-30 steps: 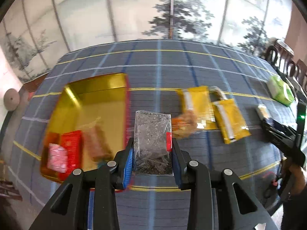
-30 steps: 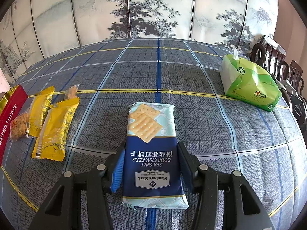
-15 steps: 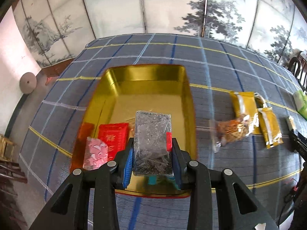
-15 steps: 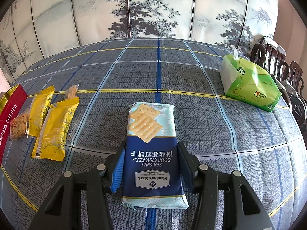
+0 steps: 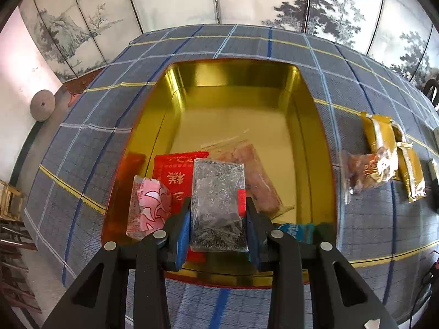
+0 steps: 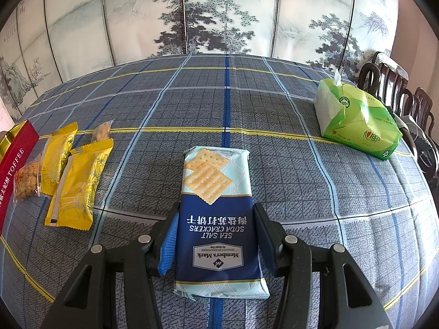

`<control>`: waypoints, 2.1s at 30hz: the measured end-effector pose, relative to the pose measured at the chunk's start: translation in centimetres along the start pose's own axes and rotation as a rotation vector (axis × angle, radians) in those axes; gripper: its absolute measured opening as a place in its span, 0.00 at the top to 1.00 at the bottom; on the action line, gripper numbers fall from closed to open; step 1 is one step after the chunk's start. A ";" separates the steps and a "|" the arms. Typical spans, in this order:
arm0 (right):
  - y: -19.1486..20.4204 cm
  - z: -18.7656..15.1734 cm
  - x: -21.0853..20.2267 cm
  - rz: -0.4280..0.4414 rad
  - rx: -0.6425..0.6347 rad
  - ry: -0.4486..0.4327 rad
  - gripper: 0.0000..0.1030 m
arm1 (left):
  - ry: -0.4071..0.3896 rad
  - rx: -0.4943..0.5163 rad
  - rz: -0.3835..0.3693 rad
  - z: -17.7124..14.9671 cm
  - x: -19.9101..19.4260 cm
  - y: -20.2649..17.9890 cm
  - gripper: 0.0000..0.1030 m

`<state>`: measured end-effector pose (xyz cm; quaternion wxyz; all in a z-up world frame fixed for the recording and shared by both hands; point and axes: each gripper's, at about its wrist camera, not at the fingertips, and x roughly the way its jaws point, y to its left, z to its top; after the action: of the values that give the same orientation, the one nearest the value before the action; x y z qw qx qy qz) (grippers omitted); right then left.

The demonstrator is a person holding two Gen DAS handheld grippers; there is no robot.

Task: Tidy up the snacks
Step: 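Carry the seed packet into the gold tin and open the left tool, then carry the blue cracker packet into the gold tin and open the right tool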

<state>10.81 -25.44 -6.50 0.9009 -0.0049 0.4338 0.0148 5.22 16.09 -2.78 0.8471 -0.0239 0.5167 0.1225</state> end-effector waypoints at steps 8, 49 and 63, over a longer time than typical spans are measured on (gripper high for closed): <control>0.0 0.0 0.0 -0.001 0.000 0.000 0.49 | 0.020 0.005 0.016 -0.3 0.9 1.0 0.70; 0.1 -0.1 -0.1 -0.006 -0.004 -0.001 0.51 | -0.116 0.021 0.024 -0.7 -5.3 1.3 0.39; -0.3 1.0 0.4 -0.013 -0.002 0.057 0.51 | -0.108 -0.026 0.014 -1.5 -5.7 2.8 0.34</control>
<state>11.86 -25.73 -6.18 0.8882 -0.0092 0.4592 0.0093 0.74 17.48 1.80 0.8724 -0.0247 0.4688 0.1363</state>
